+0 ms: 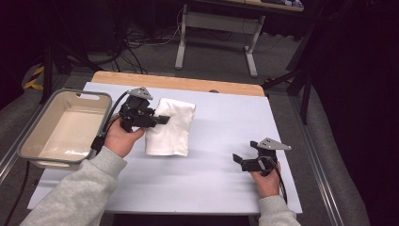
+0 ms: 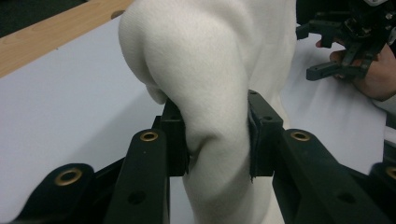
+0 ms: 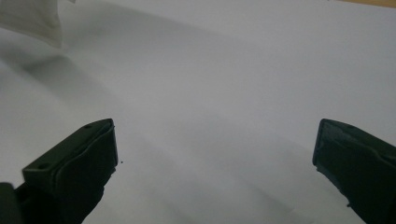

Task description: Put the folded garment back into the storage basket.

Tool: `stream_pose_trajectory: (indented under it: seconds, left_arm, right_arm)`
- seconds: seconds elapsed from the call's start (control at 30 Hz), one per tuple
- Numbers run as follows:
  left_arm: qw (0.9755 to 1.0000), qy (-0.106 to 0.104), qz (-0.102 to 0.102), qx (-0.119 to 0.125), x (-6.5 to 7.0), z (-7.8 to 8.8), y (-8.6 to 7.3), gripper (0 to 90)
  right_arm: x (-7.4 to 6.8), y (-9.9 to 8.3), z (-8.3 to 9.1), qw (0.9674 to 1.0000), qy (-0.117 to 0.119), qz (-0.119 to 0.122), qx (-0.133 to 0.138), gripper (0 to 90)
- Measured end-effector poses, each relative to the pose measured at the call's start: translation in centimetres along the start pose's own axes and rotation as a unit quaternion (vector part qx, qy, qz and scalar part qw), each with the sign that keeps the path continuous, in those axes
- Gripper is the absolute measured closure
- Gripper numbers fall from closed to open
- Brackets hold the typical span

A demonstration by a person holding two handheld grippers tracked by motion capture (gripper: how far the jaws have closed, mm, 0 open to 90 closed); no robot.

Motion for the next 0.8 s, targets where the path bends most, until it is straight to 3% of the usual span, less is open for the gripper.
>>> stream_pose_trajectory:
  seconds: [0.8]
  left_arm:
    - [0.9985,0.049,0.009,0.021,-3.0,6.1,-0.2,66.4]
  right_arm:
    - [0.0,0.0,0.0,1.0000,0.003,-0.001,0.000,0.6]
Point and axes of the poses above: each handheld gripper's, and its own axes: z roughly backward along the jaws, y roughly out of its top, x roughly to its right, the point moved 1 cm from there along -z, roughly forward along the jaws, and after that the axes turned 4 degrees about x, right-handed, at the moved point
